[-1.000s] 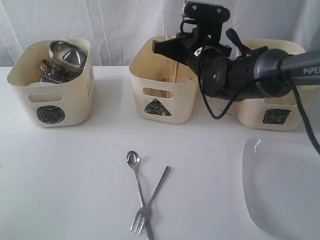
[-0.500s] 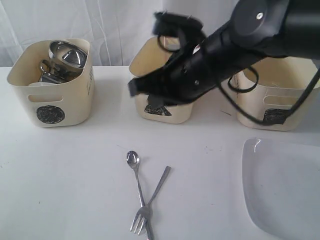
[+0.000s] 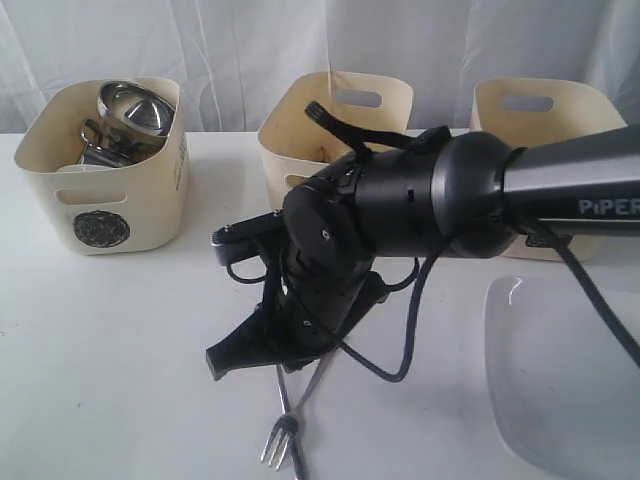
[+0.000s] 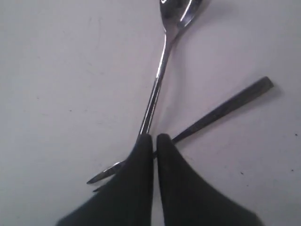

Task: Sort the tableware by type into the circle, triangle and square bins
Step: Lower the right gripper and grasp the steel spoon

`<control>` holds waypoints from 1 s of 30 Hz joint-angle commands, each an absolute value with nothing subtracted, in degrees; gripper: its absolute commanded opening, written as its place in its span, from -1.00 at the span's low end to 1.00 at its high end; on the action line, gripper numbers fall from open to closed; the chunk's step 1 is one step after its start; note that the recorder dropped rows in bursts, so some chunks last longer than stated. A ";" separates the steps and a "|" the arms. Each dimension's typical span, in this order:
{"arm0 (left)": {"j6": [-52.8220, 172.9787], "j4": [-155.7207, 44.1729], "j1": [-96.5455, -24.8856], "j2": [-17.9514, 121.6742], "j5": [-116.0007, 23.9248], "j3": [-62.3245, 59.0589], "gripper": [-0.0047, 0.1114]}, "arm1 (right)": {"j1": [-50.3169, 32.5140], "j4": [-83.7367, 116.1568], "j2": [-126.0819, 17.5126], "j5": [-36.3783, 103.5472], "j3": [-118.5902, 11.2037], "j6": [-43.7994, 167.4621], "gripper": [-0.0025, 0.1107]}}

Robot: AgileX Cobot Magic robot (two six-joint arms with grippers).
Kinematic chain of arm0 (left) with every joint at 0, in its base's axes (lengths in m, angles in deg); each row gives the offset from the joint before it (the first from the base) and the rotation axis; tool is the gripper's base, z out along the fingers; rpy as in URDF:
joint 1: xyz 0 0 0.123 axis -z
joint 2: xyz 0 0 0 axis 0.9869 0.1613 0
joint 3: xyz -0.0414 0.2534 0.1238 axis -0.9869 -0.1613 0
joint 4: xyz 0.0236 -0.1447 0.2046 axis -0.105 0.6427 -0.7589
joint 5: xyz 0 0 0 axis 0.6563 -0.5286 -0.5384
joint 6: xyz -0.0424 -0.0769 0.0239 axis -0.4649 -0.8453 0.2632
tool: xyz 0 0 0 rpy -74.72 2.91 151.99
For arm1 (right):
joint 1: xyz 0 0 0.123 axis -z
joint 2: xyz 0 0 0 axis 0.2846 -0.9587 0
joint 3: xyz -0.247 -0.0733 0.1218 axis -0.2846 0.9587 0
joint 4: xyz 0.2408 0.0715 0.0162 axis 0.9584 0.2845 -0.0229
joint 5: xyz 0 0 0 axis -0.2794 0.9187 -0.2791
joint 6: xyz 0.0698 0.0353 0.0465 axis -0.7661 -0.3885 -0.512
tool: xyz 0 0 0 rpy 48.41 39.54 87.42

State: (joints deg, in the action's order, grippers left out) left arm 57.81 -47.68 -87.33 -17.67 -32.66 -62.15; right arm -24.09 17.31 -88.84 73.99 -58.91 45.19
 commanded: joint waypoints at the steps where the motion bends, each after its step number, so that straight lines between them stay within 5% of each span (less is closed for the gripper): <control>1: 57.82 -47.28 -87.39 -17.95 -32.83 -62.32 -0.91 | -24.24 16.54 -88.86 73.77 -59.03 44.64 -0.57; 6: 57.82 -47.28 -87.39 -17.95 -32.83 -62.32 -0.91 | -24.24 16.83 -89.37 69.14 -59.03 44.64 -0.27; 24: 57.82 -47.28 -87.39 -17.95 -32.83 -62.32 -0.91 | -24.24 16.81 -96.87 66.53 -59.03 44.22 -0.27; 30: 57.82 -47.28 -87.39 -17.95 -32.83 -62.32 -0.91 | -24.58 17.15 -98.76 65.61 -59.03 44.22 -0.47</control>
